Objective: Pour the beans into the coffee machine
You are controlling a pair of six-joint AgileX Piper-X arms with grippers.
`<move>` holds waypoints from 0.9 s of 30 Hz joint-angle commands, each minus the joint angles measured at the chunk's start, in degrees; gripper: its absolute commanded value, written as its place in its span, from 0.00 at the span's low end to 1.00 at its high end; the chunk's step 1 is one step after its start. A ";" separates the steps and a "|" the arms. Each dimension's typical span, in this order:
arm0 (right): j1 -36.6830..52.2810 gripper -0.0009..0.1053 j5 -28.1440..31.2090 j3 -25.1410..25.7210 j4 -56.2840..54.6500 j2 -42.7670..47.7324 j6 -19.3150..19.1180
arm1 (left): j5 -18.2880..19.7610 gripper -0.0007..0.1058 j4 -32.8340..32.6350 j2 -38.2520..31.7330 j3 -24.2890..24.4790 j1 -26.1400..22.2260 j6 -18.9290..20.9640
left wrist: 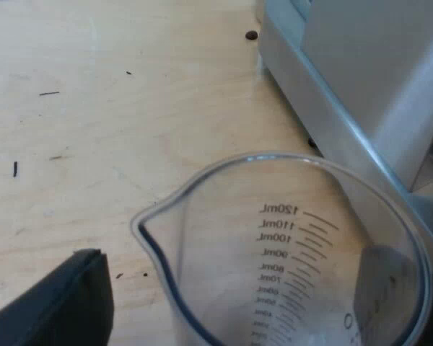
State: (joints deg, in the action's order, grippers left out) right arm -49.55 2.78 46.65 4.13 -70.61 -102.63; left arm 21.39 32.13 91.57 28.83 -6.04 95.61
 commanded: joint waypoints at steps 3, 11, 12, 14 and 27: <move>-0.16 0.69 0.15 0.31 0.79 0.24 0.05 | 1.34 0.68 -7.98 -0.21 0.11 -0.01 -0.04; -0.16 0.69 0.15 0.31 0.79 0.24 0.05 | 1.63 0.68 -18.18 -0.91 0.11 -0.01 -0.04; -0.16 0.69 0.15 0.31 0.79 0.24 0.05 | 1.63 0.68 -20.36 -1.55 0.11 -0.01 -0.04; -0.16 0.69 0.03 0.31 0.79 0.24 0.05 | 1.48 0.68 -23.13 -2.93 0.11 -0.01 -0.09; -0.16 0.69 0.03 0.31 0.57 1.69 2.65 | 1.14 0.68 -41.00 -18.53 0.11 -0.01 -0.27</move>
State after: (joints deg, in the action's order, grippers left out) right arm -49.55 2.78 46.65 4.13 -70.21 -100.57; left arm 22.52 -6.29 74.98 28.83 -6.04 95.39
